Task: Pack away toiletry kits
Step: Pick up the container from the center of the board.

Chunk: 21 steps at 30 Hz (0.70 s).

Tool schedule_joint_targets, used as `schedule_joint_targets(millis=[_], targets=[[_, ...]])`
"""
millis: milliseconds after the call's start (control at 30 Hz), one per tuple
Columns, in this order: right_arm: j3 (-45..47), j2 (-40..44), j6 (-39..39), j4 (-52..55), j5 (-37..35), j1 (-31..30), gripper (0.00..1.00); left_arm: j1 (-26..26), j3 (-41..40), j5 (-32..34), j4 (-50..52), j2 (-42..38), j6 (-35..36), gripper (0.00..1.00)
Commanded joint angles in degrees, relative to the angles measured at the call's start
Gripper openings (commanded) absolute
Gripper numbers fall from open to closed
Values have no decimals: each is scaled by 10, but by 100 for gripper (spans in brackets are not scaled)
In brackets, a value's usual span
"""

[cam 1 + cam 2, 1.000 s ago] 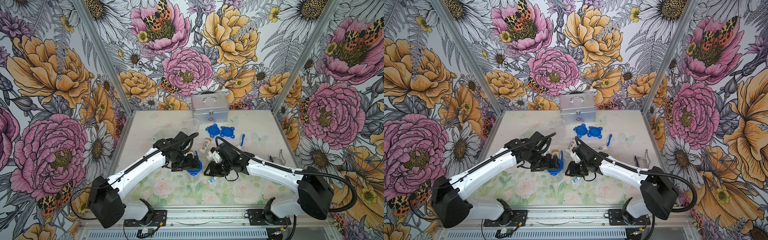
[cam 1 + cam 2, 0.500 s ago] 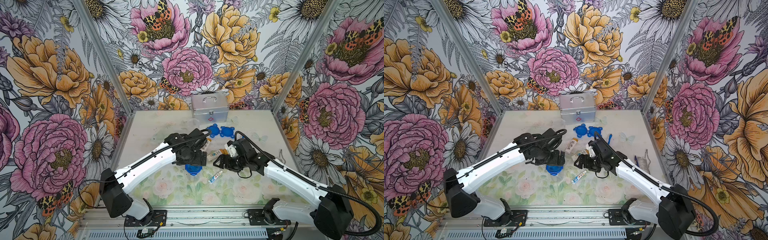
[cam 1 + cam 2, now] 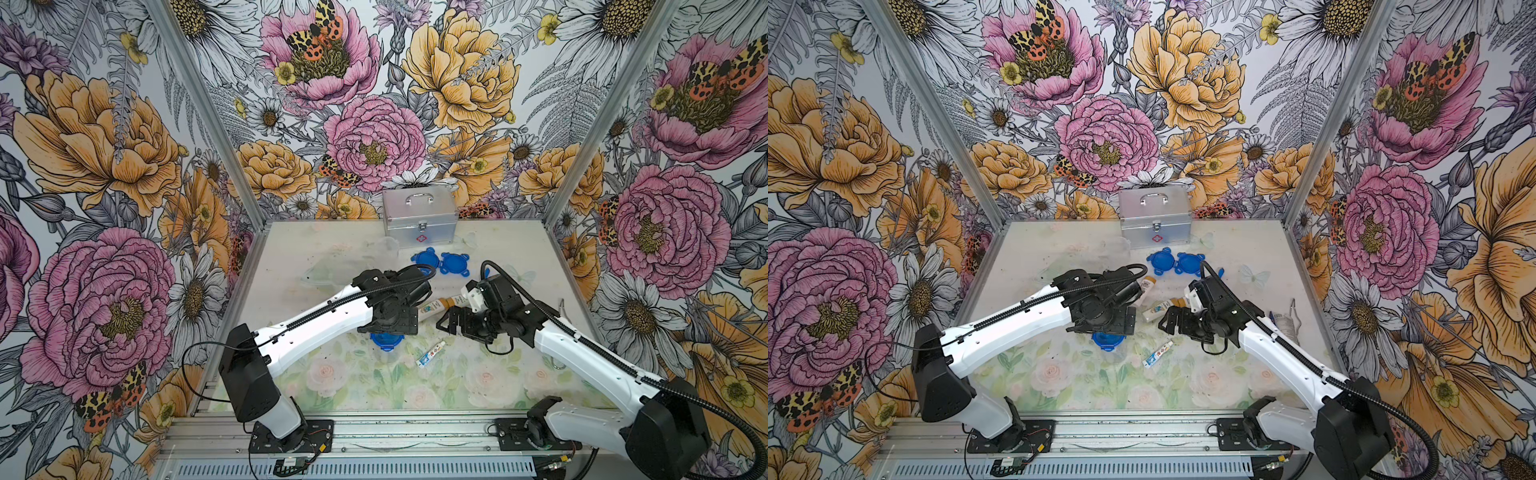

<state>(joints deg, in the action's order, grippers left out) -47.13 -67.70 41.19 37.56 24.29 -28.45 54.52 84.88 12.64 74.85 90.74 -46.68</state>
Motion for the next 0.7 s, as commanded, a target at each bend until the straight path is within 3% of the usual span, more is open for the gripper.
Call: schedule_joint_targets(millis=[0,667], targets=[[-17,-9,-18,6,9,3,99,1,3,35,20,-11,-18,99],[-16,-1,-33,7,16,29,99,-13,-38,-32,-48,25,-16,99]])
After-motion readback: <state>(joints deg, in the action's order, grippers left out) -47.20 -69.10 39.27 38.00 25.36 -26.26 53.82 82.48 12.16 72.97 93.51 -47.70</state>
